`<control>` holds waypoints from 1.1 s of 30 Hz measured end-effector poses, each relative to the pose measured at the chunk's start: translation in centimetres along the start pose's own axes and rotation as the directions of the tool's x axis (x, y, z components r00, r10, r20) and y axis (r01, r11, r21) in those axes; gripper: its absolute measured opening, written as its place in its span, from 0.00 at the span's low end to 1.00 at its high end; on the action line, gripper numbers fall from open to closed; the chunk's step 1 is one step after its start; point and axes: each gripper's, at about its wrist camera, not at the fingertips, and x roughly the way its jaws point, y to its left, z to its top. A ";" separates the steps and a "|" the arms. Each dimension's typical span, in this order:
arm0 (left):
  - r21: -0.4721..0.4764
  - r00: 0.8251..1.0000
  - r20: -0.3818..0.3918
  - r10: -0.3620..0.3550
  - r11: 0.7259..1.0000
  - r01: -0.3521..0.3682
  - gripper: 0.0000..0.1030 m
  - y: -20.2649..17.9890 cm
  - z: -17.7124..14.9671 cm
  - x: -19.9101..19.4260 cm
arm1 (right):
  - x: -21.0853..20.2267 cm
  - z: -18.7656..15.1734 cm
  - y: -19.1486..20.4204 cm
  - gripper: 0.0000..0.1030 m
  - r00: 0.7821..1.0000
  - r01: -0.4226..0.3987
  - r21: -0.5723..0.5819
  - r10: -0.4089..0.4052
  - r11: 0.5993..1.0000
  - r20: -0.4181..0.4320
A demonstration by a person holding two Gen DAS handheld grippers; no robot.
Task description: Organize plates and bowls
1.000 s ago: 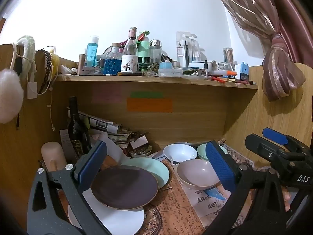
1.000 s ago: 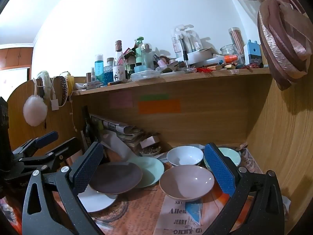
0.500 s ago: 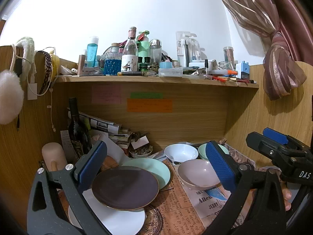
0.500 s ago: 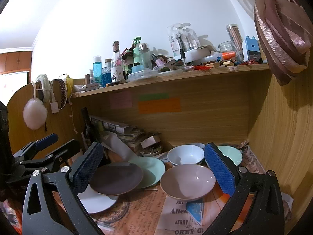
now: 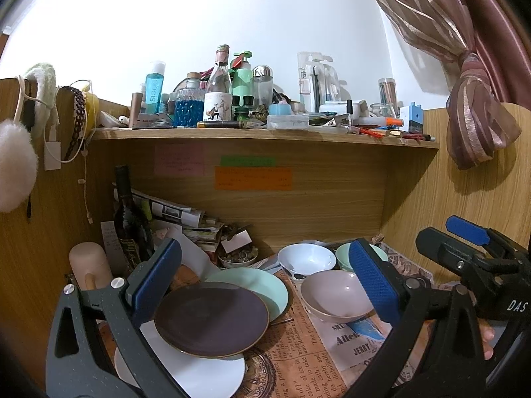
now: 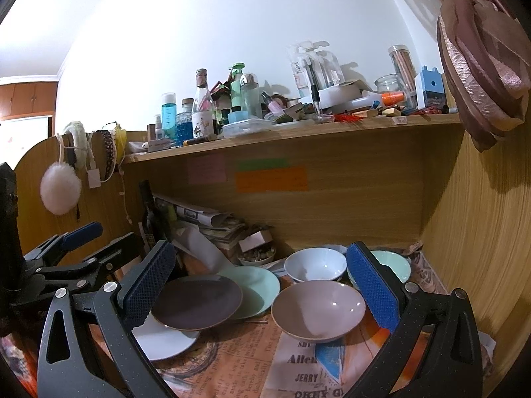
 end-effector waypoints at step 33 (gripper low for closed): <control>0.003 1.000 -0.002 -0.001 1.000 0.001 1.00 -0.2 -0.1 0.2 | 0.1 0.0 -0.2 1.00 1.000 0.001 0.002 -0.001 1.000 -0.001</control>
